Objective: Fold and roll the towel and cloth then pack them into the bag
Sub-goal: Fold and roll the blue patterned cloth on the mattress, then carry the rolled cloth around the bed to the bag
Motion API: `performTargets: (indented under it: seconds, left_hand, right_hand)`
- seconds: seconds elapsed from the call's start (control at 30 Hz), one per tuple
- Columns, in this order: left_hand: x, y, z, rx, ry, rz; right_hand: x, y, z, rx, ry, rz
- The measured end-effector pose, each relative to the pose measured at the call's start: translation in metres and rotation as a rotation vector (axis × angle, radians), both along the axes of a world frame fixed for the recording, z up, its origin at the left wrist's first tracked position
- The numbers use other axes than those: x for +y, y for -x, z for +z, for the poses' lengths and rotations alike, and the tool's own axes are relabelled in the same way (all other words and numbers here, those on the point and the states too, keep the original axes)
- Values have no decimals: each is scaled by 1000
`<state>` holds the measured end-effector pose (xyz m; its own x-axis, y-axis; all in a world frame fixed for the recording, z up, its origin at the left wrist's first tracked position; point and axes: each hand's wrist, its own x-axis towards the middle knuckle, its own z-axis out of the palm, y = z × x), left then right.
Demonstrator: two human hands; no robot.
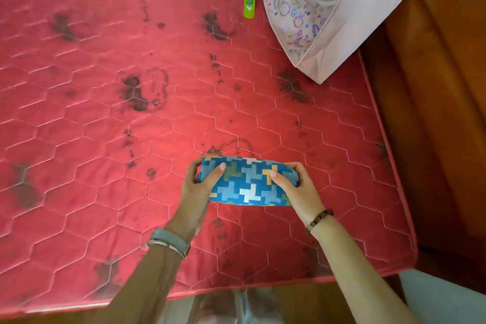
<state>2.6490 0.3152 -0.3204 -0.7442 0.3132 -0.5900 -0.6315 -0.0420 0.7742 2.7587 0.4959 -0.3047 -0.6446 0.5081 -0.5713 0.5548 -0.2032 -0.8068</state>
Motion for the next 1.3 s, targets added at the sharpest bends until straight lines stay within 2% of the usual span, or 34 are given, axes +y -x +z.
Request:
performTargets:
  seconds: [0.23,0.37,0.6,0.73,0.93,1.3]
  left_hand:
    - [-37,9,91,159,85,-7]
    - [-59,16,143,162,35,11]
    - [-104,36,218,194,-95,-80]
    - [-118,38,254,278,-99,-6]
    - [-131,30,284,352,-115,148]
    - [-132,-45,290,391,-29,407]
  right_hand:
    - [-26,14,93,63,-5,97]
    - [-46,25,143,110,-19,105]
    - [-72,55,221,201,135,118]
    - [-84,68,256,279,175,174]
    - [-89,71,281,388,227,354]
    - [-81,47,297,355,23,615]
